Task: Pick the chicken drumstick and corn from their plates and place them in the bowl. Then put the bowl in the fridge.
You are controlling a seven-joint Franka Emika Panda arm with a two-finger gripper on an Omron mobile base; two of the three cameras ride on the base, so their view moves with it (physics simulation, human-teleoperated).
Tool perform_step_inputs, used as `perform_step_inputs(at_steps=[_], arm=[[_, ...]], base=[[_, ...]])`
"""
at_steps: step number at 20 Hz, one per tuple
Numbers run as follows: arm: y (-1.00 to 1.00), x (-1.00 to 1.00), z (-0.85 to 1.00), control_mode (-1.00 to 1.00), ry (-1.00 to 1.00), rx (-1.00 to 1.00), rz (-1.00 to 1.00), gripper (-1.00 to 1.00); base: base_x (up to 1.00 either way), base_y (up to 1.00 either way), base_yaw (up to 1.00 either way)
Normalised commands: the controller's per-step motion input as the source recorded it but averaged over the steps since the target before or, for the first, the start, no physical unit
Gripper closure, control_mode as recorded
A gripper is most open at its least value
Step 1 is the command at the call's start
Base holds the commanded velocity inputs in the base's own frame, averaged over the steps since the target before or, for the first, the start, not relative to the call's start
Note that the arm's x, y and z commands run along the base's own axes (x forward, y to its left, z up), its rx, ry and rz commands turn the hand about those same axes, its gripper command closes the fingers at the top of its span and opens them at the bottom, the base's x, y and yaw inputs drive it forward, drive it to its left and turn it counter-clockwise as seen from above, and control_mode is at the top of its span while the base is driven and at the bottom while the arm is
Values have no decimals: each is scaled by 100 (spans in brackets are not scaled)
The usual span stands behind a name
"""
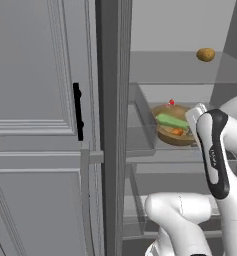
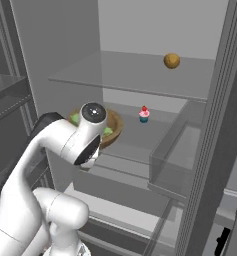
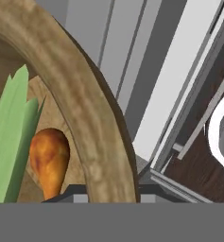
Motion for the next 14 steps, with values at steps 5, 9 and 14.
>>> perform_step_inputs(at_steps=[5,9,14], arm=[[0,73,-35,-100,-7,2,13,100],[-1,58,-40,-100,0,4,11,100],[0,64,-52,-100,0,3,6,100]], base=[[0,0,0],[0,0,0],[0,0,0]])
